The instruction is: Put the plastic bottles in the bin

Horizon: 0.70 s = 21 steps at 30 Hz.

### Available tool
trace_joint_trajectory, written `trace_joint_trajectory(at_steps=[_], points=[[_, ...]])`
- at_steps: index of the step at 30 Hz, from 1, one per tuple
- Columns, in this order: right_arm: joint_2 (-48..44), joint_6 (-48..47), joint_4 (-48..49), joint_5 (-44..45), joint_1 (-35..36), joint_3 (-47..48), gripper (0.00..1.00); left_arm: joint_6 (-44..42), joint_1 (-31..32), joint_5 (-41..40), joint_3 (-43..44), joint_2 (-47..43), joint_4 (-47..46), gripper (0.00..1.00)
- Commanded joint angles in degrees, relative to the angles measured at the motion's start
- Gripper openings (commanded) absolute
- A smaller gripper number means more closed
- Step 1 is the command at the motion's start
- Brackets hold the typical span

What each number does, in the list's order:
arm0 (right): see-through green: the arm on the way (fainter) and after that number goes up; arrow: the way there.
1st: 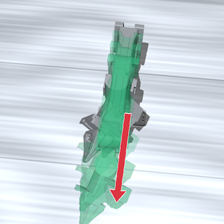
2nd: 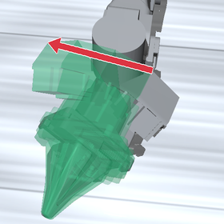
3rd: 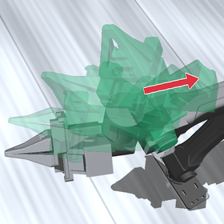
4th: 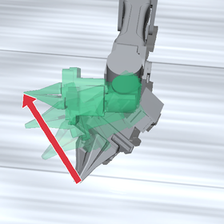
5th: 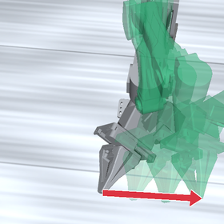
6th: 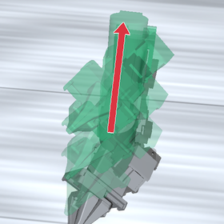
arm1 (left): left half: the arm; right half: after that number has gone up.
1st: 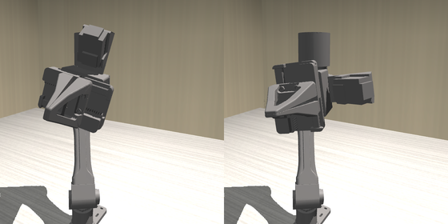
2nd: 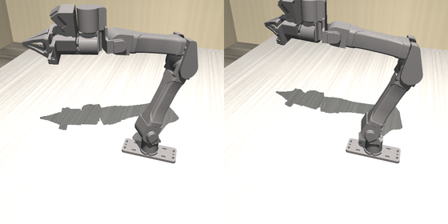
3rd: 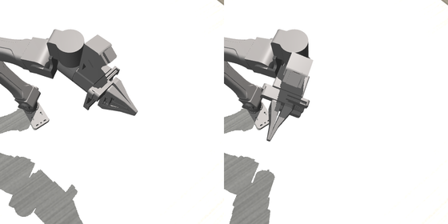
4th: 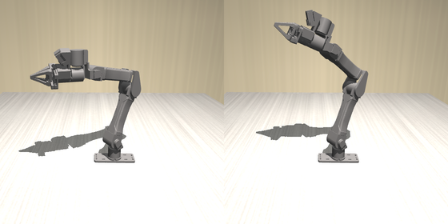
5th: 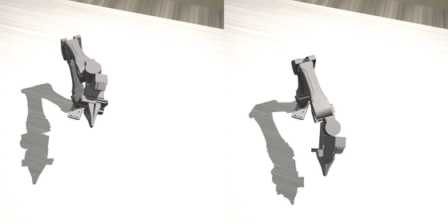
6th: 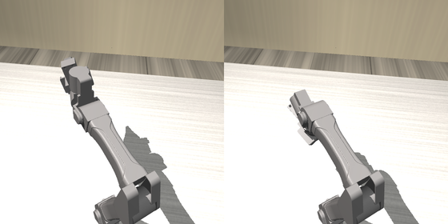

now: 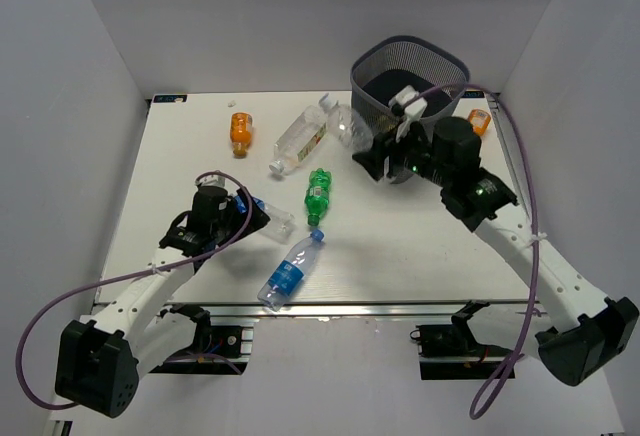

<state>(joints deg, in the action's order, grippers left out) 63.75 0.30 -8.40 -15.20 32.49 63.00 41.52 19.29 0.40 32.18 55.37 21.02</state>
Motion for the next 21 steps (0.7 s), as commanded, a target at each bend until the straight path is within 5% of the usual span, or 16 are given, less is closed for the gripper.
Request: trace_joint_trajectory(at_steps=[1, 4, 9, 12, 13, 21], points=[[3.82, 1.10, 1.46, 9.54, -0.23, 10.80, 0.34, -1.00, 0.49, -1.37, 2.97, -0.27, 0.51, 0.98], [8.48, 1.64, 3.56, 18.19, -3.38, 18.98, 0.39, -1.35, 0.40, -2.07, 3.59, -1.23, 2.01, 0.98], [20.59, 6.99, 0.15, 9.93, -15.25, 33.73, 0.38, -2.32, 0.66, 3.09, 2.98, -0.62, 3.59, 0.98], [26.14, 6.04, -3.45, 8.52, -17.02, 37.80, 0.64, -3.02, 1.62, 5.30, 2.18, -0.09, 3.24, 0.98], [27.12, 5.34, -4.51, 8.43, -17.02, 39.72, 0.89, -3.11, 1.89, 6.53, 2.01, 0.00, 3.07, 0.98], [25.31, 3.30, -11.55, 11.25, -17.29, 41.24, 0.89, -6.62, 11.54, 9.00, 4.55, 3.06, 4.29, 0.98]])
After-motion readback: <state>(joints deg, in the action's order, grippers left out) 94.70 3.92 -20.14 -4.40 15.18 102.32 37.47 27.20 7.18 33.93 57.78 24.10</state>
